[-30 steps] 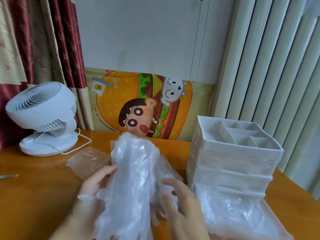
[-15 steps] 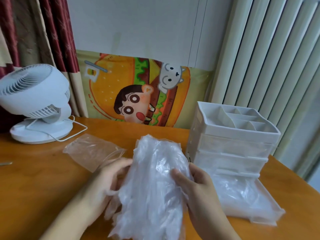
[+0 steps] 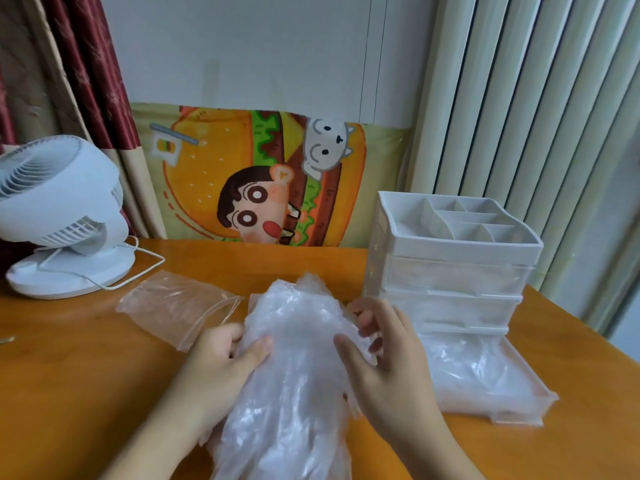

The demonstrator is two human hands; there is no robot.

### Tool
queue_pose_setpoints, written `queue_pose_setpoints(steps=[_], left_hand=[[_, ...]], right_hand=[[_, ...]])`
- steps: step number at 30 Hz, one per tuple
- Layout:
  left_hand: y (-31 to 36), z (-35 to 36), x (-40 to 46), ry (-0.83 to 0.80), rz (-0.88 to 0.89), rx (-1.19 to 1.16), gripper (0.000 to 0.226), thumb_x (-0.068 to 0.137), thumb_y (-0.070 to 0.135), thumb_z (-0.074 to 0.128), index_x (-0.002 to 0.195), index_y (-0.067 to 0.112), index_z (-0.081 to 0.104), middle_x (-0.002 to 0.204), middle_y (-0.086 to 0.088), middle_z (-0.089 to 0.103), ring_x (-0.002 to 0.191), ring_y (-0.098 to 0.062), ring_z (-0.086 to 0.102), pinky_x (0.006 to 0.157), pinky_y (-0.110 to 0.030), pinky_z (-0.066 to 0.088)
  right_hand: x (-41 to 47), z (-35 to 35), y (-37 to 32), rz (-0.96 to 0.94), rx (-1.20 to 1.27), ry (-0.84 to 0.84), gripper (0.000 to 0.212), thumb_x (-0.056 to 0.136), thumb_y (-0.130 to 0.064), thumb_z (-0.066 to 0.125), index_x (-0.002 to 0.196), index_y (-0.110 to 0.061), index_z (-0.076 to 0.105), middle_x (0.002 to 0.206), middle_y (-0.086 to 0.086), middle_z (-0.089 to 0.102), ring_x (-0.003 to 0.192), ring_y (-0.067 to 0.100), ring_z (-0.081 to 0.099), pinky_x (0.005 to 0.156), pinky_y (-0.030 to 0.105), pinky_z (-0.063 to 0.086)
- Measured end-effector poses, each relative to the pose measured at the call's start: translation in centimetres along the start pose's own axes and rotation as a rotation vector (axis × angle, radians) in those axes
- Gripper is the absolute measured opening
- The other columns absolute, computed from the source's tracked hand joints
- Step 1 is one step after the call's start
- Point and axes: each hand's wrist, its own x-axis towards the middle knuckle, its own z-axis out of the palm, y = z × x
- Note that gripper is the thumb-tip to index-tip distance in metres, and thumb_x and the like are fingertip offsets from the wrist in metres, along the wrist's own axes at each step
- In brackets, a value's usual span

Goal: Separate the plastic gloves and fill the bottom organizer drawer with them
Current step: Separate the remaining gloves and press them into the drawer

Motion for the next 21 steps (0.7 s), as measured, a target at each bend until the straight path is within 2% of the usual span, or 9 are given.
queue_pose_setpoints(steps=[2, 4, 8, 10, 12, 14, 16, 18, 21], left_hand=[[-0.1, -0.1, 0.1, -0.011, 0.029, -0.017, 0.012, 0.097, 0.023, 0.071, 0.096, 0.013, 0.077, 0.091, -0.012, 0.08, 0.085, -0.034, 0.078, 0.086, -0.064, 0.058], [0.1, -0.1, 0.0, -0.03, 0.061, -0.019, 0.013, 0.095, 0.027, 0.075, 0.093, 0.015, 0.077, 0.092, -0.013, 0.08, 0.086, -0.036, 0.077, 0.086, -0.065, 0.057], [0.4, 0.2, -0.3, -0.024, 0.041, -0.033, 0.012, 0.096, 0.021, 0.07, 0.099, 0.013, 0.078, 0.092, -0.008, 0.081, 0.088, -0.03, 0.078, 0.085, -0.054, 0.06], [0.2, -0.1, -0.1, 0.002, 0.021, -0.026, 0.01, 0.095, 0.027, 0.072, 0.097, 0.019, 0.078, 0.091, -0.008, 0.08, 0.089, -0.036, 0.076, 0.084, -0.058, 0.059], [-0.4, -0.4, 0.4, 0.053, 0.002, -0.018, 0.012, 0.094, 0.035, 0.074, 0.095, 0.024, 0.075, 0.093, -0.016, 0.076, 0.092, -0.046, 0.071, 0.082, -0.062, 0.057], [-0.7, -0.6, 0.7, 0.176, 0.0, 0.019, 0.007, 0.096, 0.031, 0.071, 0.102, 0.028, 0.069, 0.098, -0.005, 0.072, 0.094, -0.029, 0.069, 0.074, -0.042, 0.058], [-0.6, -1.0, 0.8, 0.325, 0.046, 0.091, 0.025, 0.097, 0.024, 0.069, 0.121, 0.025, 0.062, 0.115, 0.007, 0.066, 0.106, -0.011, 0.063, 0.077, -0.02, 0.046], [-0.2, -1.7, 0.7, 0.373, 0.183, 0.159, 0.034, 0.096, 0.027, 0.07, 0.129, 0.03, 0.06, 0.128, 0.01, 0.062, 0.118, -0.009, 0.059, 0.087, -0.019, 0.044], [1.0, -1.8, -0.2, 0.086, 0.276, 0.027, 0.047, 0.088, 0.053, 0.075, 0.131, 0.039, 0.064, 0.135, 0.023, 0.062, 0.125, 0.004, 0.057, 0.1, -0.021, 0.043]], right_hand=[[-0.1, 0.0, -0.3, -0.126, -0.064, -0.032, 0.03, 0.09, -0.027, 0.08, 0.112, -0.038, 0.063, 0.112, -0.018, 0.057, 0.11, 0.008, 0.057, 0.088, 0.013, 0.043], [-0.1, 0.7, -0.2, -0.158, -0.138, -0.066, 0.031, 0.089, -0.032, 0.081, 0.115, -0.038, 0.065, 0.112, -0.022, 0.057, 0.112, 0.005, 0.056, 0.09, 0.014, 0.044], [0.1, 1.9, 0.5, -0.159, -0.215, 0.036, 0.017, 0.089, -0.02, 0.081, 0.097, -0.032, 0.072, 0.089, -0.02, 0.063, 0.09, 0.006, 0.059, 0.076, 0.017, 0.046], [0.0, 1.7, 0.4, -0.117, -0.163, 0.076, 0.015, 0.092, -0.018, 0.078, 0.094, -0.031, 0.071, 0.084, -0.018, 0.067, 0.084, 0.005, 0.062, 0.072, 0.012, 0.044], [-0.1, 1.2, 0.1, -0.015, -0.057, 0.056, 0.012, 0.097, -0.02, 0.072, 0.09, -0.028, 0.066, 0.078, -0.014, 0.069, 0.08, 0.006, 0.064, 0.066, 0.015, 0.045], [0.0, 0.6, -0.2, 0.077, 0.055, 0.053, 0.012, 0.098, -0.02, 0.067, 0.087, -0.023, 0.065, 0.071, -0.005, 0.068, 0.069, 0.011, 0.063, 0.06, 0.024, 0.045], [0.4, -0.4, -0.5, 0.168, 0.201, 0.074, 0.016, 0.1, -0.016, 0.065, 0.085, -0.018, 0.068, 0.068, 0.001, 0.07, 0.063, 0.016, 0.065, 0.058, 0.034, 0.05], [0.7, -1.1, -0.9, 0.266, 0.363, 0.047, 0.017, 0.101, -0.011, 0.066, 0.085, -0.016, 0.072, 0.071, 0.007, 0.074, 0.065, 0.022, 0.07, 0.06, 0.041, 0.056], [0.7, -1.3, -1.3, 0.333, 0.469, -0.069, 0.008, 0.097, -0.007, 0.069, 0.089, -0.008, 0.072, 0.08, 0.025, 0.071, 0.068, 0.031, 0.068, 0.061, 0.05, 0.059]])
